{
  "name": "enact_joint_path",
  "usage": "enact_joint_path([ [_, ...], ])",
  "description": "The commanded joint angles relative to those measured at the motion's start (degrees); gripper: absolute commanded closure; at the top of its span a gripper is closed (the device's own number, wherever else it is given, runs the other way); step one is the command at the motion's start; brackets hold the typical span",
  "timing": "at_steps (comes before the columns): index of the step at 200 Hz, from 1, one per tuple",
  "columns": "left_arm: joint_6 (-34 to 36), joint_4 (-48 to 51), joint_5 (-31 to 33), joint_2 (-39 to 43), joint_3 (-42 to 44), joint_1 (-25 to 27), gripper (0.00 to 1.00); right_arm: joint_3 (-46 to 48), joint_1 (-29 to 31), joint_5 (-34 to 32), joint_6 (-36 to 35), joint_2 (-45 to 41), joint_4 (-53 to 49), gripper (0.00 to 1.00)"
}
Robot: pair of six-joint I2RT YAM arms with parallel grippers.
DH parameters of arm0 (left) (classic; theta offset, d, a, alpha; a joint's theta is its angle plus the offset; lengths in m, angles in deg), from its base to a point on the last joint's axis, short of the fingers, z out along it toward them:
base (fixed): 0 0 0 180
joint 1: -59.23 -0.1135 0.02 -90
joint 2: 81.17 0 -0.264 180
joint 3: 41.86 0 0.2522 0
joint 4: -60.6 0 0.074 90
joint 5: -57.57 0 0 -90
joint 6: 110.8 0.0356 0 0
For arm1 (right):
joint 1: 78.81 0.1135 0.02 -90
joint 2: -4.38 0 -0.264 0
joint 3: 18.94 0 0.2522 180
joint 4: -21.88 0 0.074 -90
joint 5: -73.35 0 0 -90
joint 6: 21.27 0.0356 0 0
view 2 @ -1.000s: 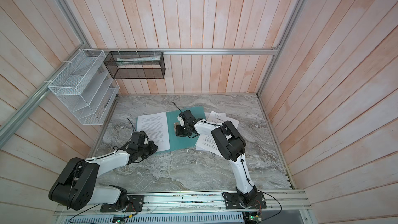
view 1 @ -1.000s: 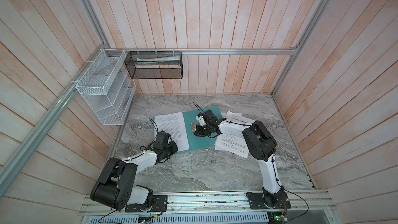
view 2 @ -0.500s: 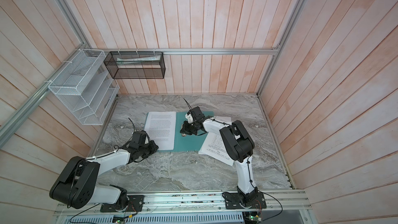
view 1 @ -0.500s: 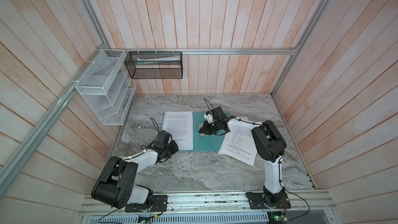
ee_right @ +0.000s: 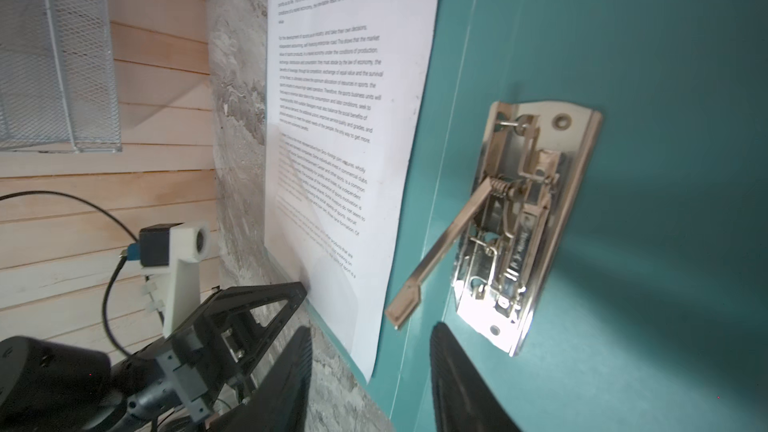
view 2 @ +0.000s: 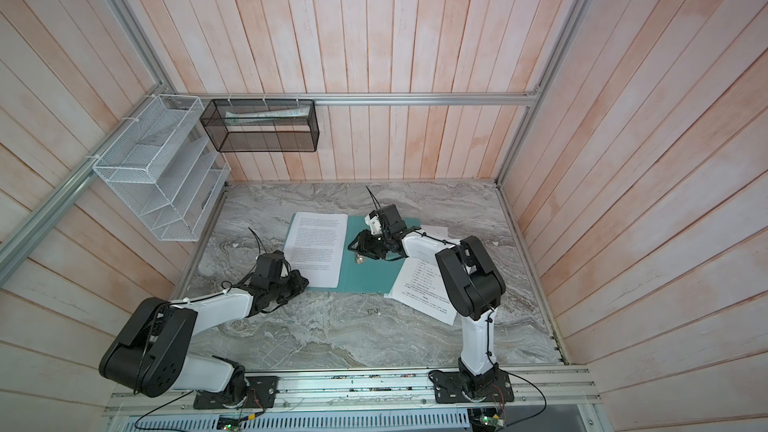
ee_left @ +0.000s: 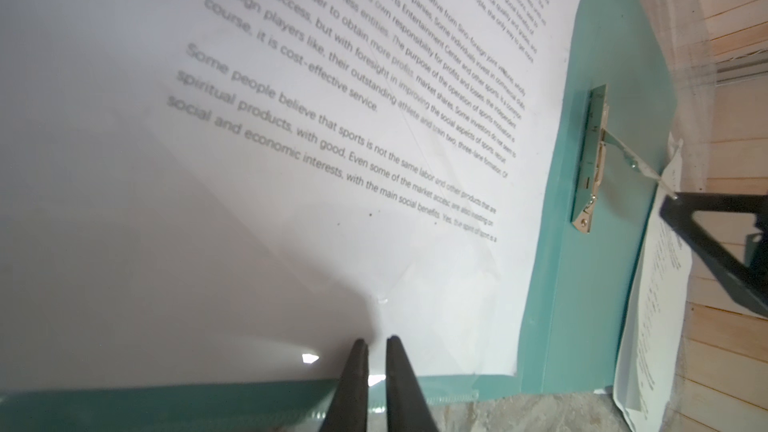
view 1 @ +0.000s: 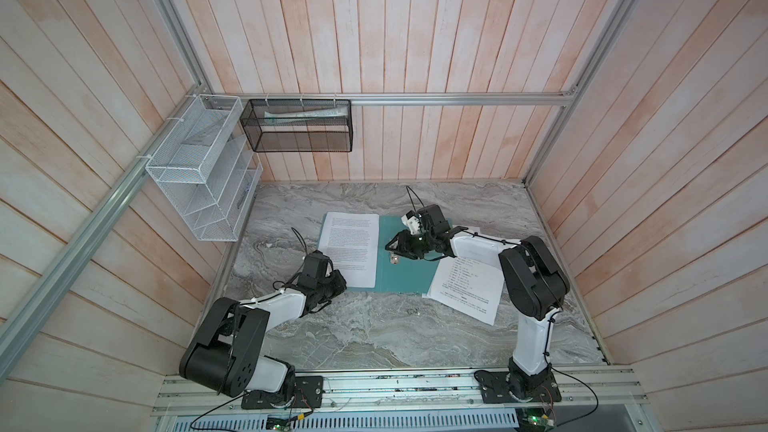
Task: Put the files into the folder
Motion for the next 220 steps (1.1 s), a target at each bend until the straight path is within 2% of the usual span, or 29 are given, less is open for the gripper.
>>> enact_joint_path([
  [1,0.11,9.65,2.51,0.26,2.76,0.08,0.86,3.49,-1.64,3.47,3.42,-2.44,4.84,0.55],
  [6,0.11,9.8,2.46,0.6,2.9,0.08,0.86,4.3,-1.81,3.66,4.14,-2.76,5.31,0.6],
  [18,-0.02,10.21,2.64,1.39,3.17,0.09,0.86,6.21,-2.35,3.24,6.32,-3.42,5.24,0.88],
  [27,-0.27,10.47,2.63,2.16,3.51,0.09,0.86,7.71,-2.78,3.33,7.51,-3.66,5.75,1.0],
  [66,-2.65,11.87,2.98,6.96,5.45,0.08,0.86,10.59,-2.48,5.41,8.24,-2.0,7.66,1.0],
  [129,-6.48,16.94,3.32,18.26,9.05,0.59,0.86,6.42,1.57,7.78,6.57,2.24,7.15,1.0],
  [170,-5.91,17.5,3.42,18.77,8.54,0.68,0.86,4.3,2.77,8.24,6.42,4.91,7.32,1.0],
  [220,-4.51,20.7,3.61,23.12,4.79,0.77,0.86,-6.5,1.41,6.02,3.8,9.48,3.88,1.0],
])
